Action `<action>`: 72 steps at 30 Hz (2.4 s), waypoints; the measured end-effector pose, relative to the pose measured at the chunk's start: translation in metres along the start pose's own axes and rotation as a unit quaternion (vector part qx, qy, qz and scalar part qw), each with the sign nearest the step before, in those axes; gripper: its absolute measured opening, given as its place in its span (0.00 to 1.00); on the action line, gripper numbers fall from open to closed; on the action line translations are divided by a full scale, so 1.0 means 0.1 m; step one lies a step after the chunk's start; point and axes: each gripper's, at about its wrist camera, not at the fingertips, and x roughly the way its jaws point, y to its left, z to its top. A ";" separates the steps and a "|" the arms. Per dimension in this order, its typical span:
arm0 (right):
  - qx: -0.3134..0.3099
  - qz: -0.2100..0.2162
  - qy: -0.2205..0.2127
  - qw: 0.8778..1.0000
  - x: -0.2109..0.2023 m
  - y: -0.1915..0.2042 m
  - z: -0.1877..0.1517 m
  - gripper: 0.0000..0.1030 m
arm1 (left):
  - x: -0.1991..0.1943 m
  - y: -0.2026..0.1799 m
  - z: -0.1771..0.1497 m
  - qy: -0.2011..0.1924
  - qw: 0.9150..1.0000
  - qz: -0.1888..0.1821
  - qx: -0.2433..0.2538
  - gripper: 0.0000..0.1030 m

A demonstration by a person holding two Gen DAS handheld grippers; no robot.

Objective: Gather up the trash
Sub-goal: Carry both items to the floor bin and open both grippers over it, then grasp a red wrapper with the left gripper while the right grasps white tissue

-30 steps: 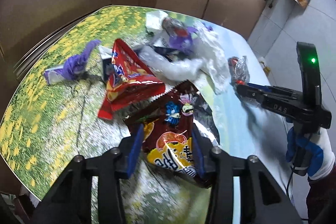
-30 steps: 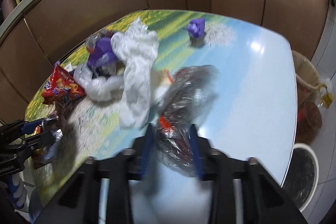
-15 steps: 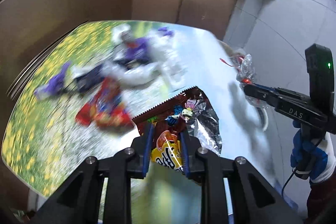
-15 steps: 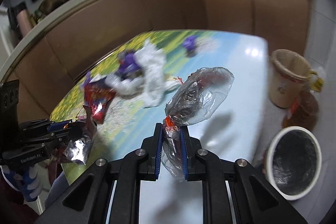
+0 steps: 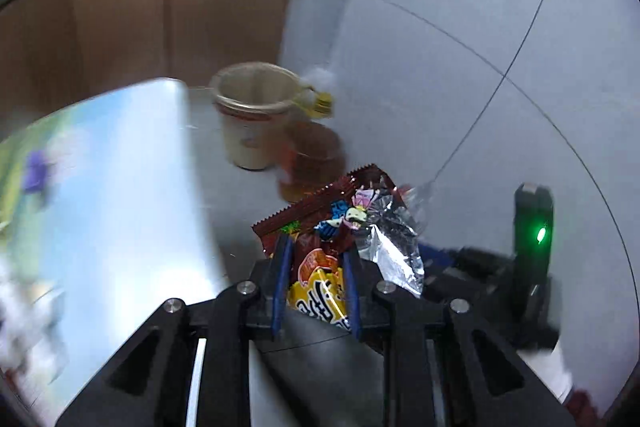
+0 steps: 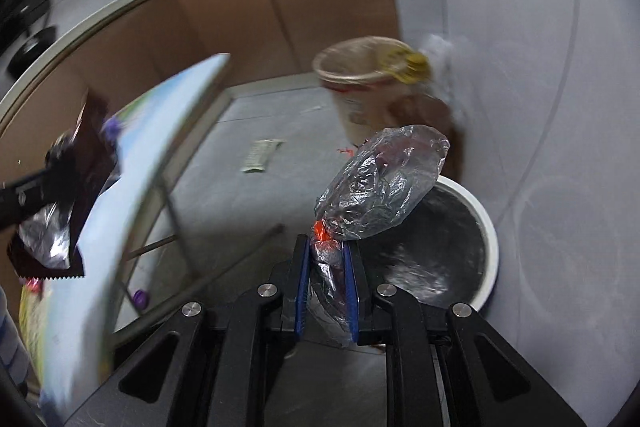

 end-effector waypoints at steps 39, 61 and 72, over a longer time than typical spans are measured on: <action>-0.032 -0.074 -0.224 0.971 -1.47 0.83 0.13 0.95 | -1.42 0.31 -0.20 -0.172 0.982 0.077 -0.022 0.53; -0.167 0.142 -0.134 0.966 -1.21 2.46 0.03 1.00 | -2.26 2.10 -1.75 -0.138 0.958 0.215 -0.134 0.57; -0.221 0.186 0.009 0.957 0.20 3.24 0.01 0.68 | -1.86 2.41 -1.77 -0.098 0.962 0.211 -0.142 0.51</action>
